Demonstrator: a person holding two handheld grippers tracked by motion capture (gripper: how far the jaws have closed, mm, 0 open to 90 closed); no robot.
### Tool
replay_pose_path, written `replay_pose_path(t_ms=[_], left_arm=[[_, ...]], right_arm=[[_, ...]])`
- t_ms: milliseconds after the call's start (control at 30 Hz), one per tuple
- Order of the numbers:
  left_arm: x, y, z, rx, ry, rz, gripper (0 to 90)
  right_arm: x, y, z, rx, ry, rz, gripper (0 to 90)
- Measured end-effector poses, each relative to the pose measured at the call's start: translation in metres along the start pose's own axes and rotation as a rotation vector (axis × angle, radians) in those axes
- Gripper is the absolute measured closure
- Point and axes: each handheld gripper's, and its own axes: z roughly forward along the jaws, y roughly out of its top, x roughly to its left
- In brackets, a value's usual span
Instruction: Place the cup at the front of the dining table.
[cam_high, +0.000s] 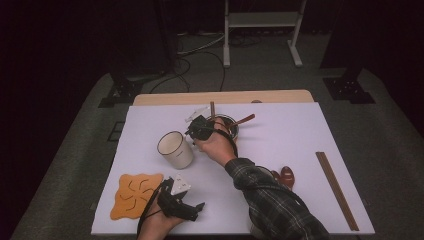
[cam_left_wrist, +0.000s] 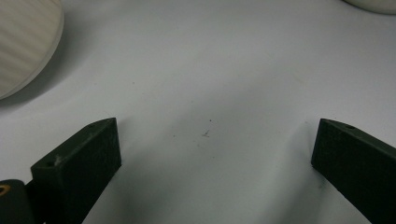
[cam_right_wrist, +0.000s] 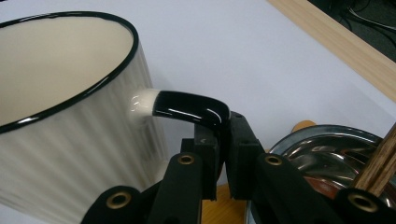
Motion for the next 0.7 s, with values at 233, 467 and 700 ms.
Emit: replay_pose_path(t_ms=[233, 467, 700], left_arm=[[0.000, 0.000, 0.000, 0.000, 0.000, 0.003, 0.4], [0.000, 0.000, 0.000, 0.000, -0.001, 0.003, 0.4], [0.000, 0.000, 0.000, -0.001, 0.000, 0.003, 0.3]], right_arm=[[0.001, -0.001, -0.002, 0.002, 0.004, -0.017, 83.1], [0.001, -0.005, -0.007, 0.028, 0.016, -0.039, 82.4], [0.004, -0.007, -0.013, 0.041, 0.020, -0.058, 81.7]])
